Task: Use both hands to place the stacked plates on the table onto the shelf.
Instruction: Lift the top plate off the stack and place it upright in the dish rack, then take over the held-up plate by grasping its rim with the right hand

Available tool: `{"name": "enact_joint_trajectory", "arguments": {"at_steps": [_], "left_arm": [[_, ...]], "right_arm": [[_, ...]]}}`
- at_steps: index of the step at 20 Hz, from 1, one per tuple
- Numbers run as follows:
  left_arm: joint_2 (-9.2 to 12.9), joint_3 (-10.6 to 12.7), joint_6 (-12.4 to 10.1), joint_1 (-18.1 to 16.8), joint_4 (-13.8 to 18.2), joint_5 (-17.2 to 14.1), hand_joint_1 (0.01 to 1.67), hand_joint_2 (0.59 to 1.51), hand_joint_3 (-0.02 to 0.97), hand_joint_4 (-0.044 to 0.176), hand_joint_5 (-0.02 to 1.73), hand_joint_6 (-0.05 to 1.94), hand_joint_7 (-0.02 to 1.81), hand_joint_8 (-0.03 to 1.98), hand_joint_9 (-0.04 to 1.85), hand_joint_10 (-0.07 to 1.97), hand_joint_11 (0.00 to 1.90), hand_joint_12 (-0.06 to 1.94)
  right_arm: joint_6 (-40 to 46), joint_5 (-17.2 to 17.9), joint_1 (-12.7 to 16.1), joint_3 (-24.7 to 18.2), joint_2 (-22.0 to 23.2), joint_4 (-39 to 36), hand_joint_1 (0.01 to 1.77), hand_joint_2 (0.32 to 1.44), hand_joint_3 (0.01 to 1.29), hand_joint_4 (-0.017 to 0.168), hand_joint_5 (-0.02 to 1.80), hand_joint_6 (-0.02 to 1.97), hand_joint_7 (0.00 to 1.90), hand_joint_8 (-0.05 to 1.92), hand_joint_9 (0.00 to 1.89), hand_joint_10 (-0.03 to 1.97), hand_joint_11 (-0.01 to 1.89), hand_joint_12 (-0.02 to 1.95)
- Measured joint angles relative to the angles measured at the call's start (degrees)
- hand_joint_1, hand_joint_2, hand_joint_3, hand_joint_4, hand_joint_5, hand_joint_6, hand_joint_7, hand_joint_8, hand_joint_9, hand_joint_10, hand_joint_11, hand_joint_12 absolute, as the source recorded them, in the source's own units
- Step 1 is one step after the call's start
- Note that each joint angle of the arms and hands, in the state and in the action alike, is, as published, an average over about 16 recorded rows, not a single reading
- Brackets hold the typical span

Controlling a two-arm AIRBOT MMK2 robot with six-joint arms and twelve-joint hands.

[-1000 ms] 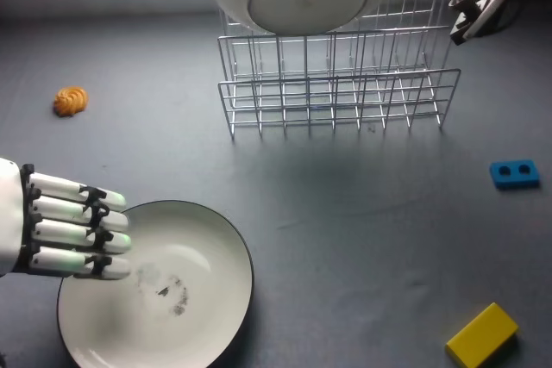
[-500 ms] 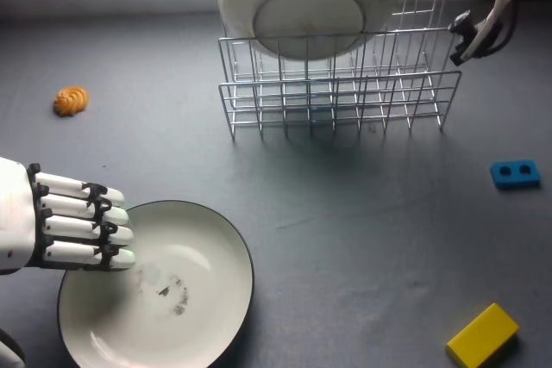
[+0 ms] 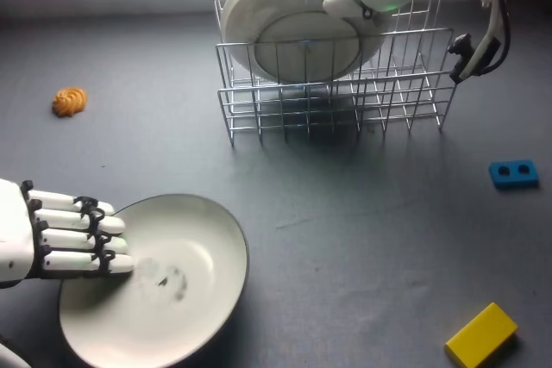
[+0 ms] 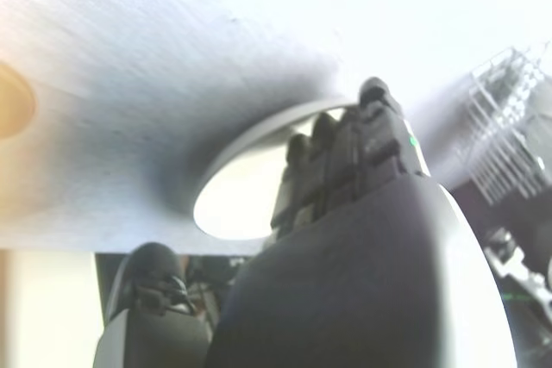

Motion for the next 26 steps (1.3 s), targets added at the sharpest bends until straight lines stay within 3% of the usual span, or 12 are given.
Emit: {"name": "enact_joint_trajectory", "arguments": {"at_steps": [11, 14, 17, 26], "left_arm": [[0.8, -1.8, -2.5, 5.1, -5.2, 3.4, 0.01, 1.116, 0.0, -0.011, -0.01, -0.04, 0.0, 0.0, -0.03, -0.05, 0.01, 0.01], [1.2, -2.4, -2.9, 5.6, -5.7, 4.1, 0.01, 1.118, 0.0, -0.011, -0.01, -0.04, 0.0, 0.0, -0.03, -0.05, 0.01, 0.01], [1.4, -2.8, -3.1, 5.9, -5.9, 4.5, 0.01, 1.118, 0.0, -0.011, -0.01, -0.04, -0.01, 0.0, -0.03, -0.05, 0.01, 0.01], [1.7, -3.3, -3.2, 6.1, -6.5, 5.0, 0.01, 1.121, 0.0, -0.011, -0.01, -0.04, -0.01, 0.0, -0.03, -0.05, 0.01, 0.01]], "right_arm": [[-1.4, 2.8, 0.3, -1.5, 1.4, 0.0, 1.01, 1.12, 0.01, -0.005, 0.6, 0.18, 0.7, 0.04, 0.72, 0.04, 0.31, 0.85], [-3.6, 5.6, 0.7, -3.9, 2.8, -0.6, 0.99, 1.11, 0.01, -0.004, 0.55, 0.03, 0.63, 0.02, 0.63, 0.01, 0.23, 0.85], [-6.1, 9.1, 0.8, -7.1, 4.4, -2.8, 0.97, 1.1, 0.01, -0.003, 0.48, 0.02, 0.55, 0.02, 0.53, -0.01, 0.15, 0.83], [-16.7, 19.0, -2.8, -17.7, 6.7, -13.1, 1.15, 1.01, 0.01, 0.001, 0.17, 0.02, 0.19, 0.02, 0.19, -0.01, 0.03, 0.37]]}}
